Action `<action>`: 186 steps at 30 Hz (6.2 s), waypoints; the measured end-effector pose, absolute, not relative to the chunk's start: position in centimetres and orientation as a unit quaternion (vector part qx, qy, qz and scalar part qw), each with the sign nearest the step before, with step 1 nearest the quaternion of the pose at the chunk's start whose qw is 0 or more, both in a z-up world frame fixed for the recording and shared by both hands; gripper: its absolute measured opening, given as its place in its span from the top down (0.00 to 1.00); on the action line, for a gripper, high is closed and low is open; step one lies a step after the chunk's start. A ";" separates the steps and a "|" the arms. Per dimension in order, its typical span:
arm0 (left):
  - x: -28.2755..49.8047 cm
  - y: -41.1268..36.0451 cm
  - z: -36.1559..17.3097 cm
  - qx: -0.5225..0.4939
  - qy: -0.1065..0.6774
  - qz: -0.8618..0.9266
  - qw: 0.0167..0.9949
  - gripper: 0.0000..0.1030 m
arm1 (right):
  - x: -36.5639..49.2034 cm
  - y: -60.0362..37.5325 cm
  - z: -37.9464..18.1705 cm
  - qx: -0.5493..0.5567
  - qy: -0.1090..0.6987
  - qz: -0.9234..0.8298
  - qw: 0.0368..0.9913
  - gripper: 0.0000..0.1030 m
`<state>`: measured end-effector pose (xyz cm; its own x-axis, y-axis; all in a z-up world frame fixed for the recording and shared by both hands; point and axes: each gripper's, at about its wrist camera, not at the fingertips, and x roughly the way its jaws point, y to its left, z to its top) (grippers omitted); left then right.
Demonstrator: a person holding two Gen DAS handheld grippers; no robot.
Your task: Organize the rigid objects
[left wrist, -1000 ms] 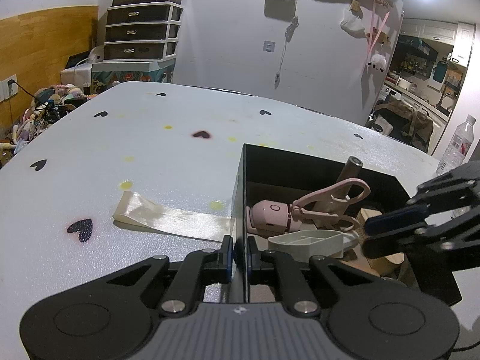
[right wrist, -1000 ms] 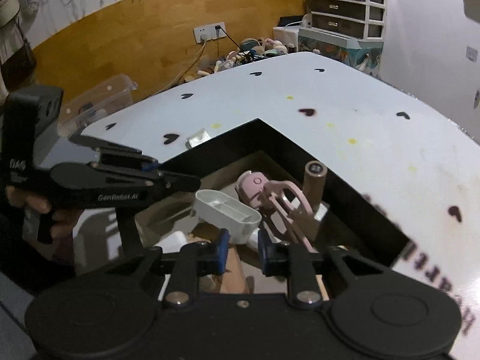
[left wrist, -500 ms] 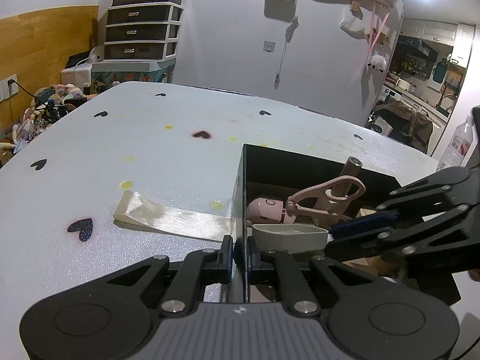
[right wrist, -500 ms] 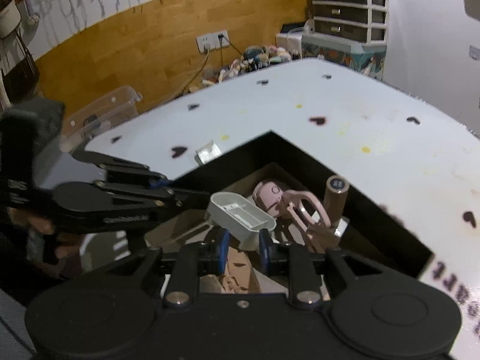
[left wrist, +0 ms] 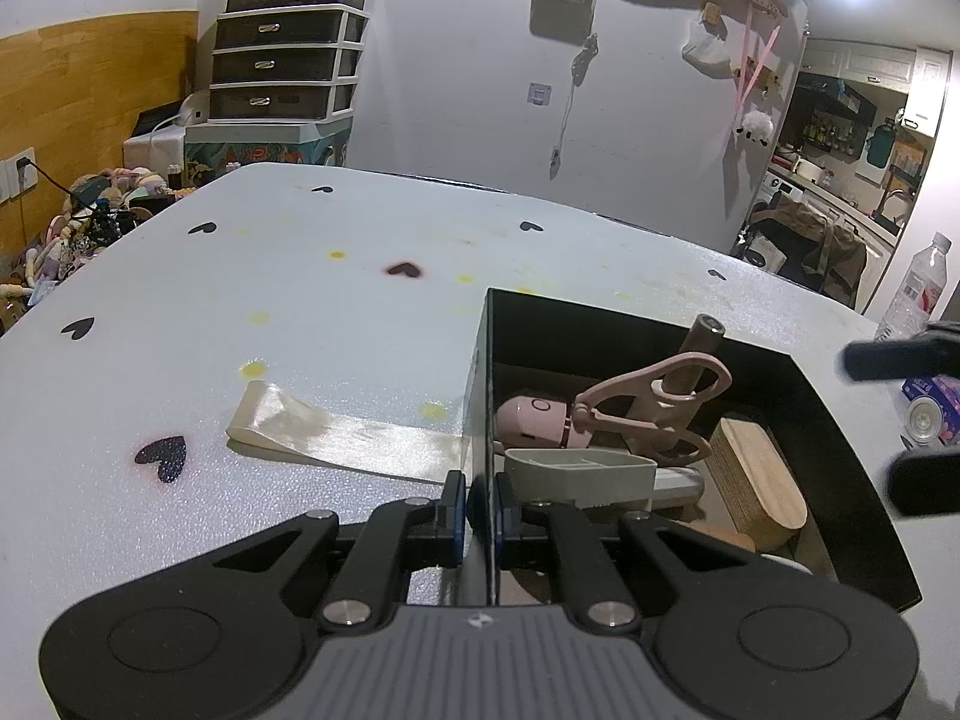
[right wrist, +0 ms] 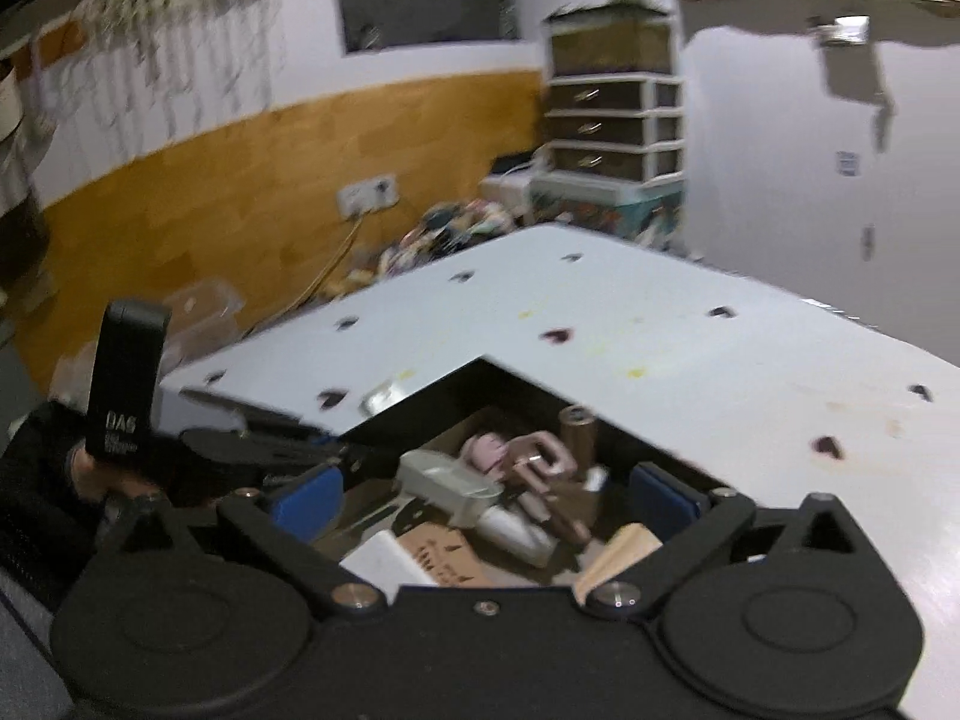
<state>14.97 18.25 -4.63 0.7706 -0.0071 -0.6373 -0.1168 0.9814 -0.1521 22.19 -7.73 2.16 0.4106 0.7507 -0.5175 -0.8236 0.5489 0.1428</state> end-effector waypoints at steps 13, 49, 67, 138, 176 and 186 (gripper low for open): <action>15.0 18.3 -4.7 -0.092 0.337 0.029 0.936 0.91 | 25.3 -17.1 -0.4 0.034 0.271 0.234 0.933 0.00; 15.0 18.2 -4.7 -0.094 0.341 0.033 0.935 0.91 | 36.6 -30.2 -8.9 0.064 0.301 -0.161 0.938 0.47; 15.1 18.3 -4.8 -0.094 0.341 0.034 0.935 0.92 | 29.3 -21.4 -1.2 0.083 0.251 0.131 0.956 0.47; 15.1 18.1 -4.9 -0.094 0.337 0.030 0.936 0.91 | 20.6 -8.0 1.0 0.007 0.317 0.316 0.894 0.00; 1.1 12.2 1.6 -0.049 0.177 0.072 0.980 0.02 | 7.7 -14.6 0.7 0.013 0.181 0.208 0.961 0.00; -2.3 10.0 1.3 -0.027 0.151 0.069 0.986 0.00 | 4.1 -16.3 0.4 0.016 0.155 0.184 0.971 0.00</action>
